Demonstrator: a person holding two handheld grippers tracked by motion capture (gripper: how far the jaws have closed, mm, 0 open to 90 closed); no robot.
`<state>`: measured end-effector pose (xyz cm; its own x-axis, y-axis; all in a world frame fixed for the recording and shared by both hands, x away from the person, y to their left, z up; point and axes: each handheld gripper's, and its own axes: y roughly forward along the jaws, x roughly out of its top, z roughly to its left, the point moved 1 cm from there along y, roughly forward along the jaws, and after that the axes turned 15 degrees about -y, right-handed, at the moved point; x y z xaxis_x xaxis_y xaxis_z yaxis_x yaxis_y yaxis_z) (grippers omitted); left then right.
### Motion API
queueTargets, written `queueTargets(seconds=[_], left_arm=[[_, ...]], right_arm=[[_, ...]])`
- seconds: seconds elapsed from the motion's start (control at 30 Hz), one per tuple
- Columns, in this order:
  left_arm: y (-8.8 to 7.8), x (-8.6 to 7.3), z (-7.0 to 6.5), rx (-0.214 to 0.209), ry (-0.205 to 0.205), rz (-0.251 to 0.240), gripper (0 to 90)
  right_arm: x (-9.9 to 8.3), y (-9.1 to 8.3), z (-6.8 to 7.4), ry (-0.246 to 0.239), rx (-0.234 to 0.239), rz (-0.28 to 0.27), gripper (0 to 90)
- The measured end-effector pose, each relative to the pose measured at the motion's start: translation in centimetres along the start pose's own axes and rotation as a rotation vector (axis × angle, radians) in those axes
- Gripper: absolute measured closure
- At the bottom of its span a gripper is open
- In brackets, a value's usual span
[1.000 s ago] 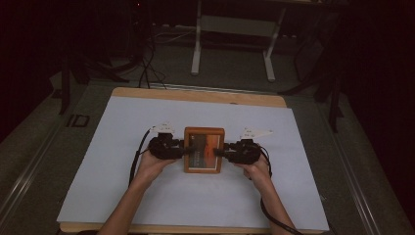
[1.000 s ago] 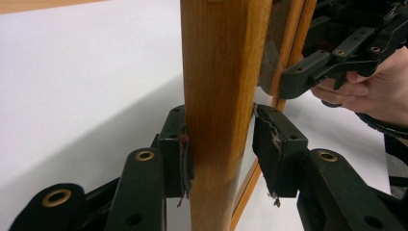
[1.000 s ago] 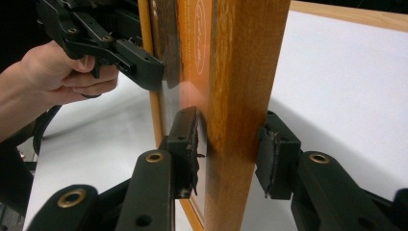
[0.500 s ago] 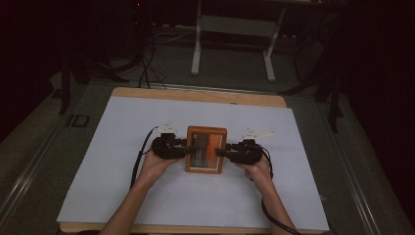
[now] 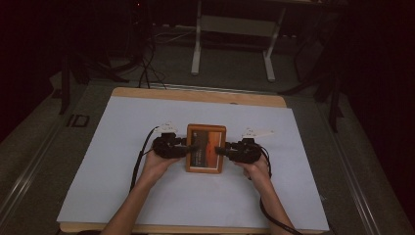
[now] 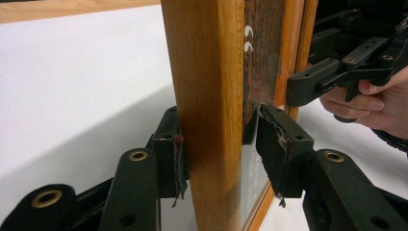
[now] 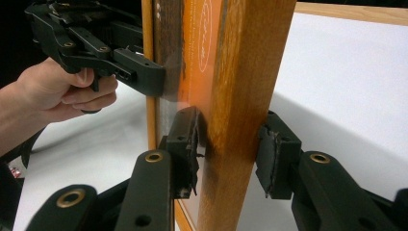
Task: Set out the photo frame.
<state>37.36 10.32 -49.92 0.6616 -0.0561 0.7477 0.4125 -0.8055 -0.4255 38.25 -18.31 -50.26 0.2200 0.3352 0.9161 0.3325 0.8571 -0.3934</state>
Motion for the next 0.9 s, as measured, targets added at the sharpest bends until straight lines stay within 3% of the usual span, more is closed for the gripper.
queueTargets(seconds=[0.5,0.63,0.9], left_arm=[[0.02,-0.12,-0.39,0.010,0.005,0.005,56.8],[0.26,-0.22,-0.34,0.024,0.004,0.023,52.1],[-0.53,-0.04,-0.35,0.030,0.004,0.003,49.7]], right_arm=[[0.07,-0.03,-0.06,-0.004,-0.006,0.019,60.3],[0.01,-0.07,-0.06,0.001,-0.007,0.027,55.2],[0.34,-0.79,0.05,-0.011,-0.003,0.014,50.3]])
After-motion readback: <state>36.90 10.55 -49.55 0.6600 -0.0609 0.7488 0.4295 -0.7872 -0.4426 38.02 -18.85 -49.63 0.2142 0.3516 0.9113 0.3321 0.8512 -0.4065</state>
